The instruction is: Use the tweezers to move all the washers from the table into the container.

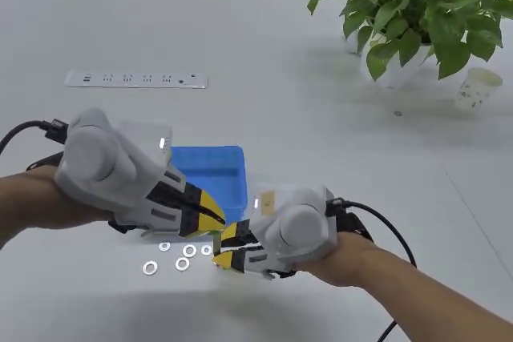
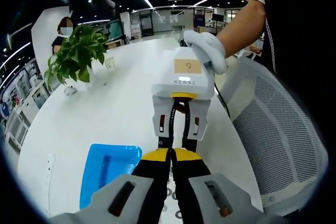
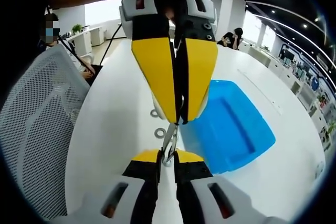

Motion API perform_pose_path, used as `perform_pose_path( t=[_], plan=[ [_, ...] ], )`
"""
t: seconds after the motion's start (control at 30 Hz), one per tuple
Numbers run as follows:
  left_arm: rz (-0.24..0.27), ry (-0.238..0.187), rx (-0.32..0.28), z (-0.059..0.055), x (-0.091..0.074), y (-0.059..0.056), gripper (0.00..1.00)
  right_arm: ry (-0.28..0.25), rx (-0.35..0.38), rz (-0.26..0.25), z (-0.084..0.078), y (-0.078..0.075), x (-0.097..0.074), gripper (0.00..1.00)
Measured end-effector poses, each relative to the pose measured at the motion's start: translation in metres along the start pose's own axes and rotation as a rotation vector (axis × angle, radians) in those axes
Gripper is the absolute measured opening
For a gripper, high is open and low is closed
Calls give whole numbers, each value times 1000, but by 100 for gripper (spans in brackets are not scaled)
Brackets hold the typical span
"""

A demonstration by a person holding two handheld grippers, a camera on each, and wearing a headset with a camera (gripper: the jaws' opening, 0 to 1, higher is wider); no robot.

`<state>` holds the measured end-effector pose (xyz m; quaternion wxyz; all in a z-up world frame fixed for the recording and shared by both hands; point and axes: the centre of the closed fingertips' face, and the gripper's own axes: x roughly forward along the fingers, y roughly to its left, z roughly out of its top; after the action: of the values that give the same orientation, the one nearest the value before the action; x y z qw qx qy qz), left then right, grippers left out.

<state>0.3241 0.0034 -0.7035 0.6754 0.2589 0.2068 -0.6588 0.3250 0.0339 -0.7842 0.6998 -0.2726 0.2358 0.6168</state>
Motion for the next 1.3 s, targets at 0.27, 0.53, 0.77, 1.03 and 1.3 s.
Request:
perform_pose_path(
  t=[0.27, 0.53, 0.77, 1.03, 1.3],
  plan=[
    [-1, 4, -1, -1, 0, -1, 5, 1, 28, 1, 0, 0, 0, 10],
    [-6, 19, 14, -1, -2, -4, 5, 6, 21, 3, 1, 1, -1, 10],
    [-5, 28, 26, 5, -10, -5, 5, 1, 18, 8, 9, 1, -6, 10],
    [4, 28, 16, 15, -24, -2, 5, -9, 0, 17, 25, -2, -13, 10],
    [23, 22, 3, 29, -38, 8, 5, -15, -28, 16, 42, -12, -23, 10]
  ],
)
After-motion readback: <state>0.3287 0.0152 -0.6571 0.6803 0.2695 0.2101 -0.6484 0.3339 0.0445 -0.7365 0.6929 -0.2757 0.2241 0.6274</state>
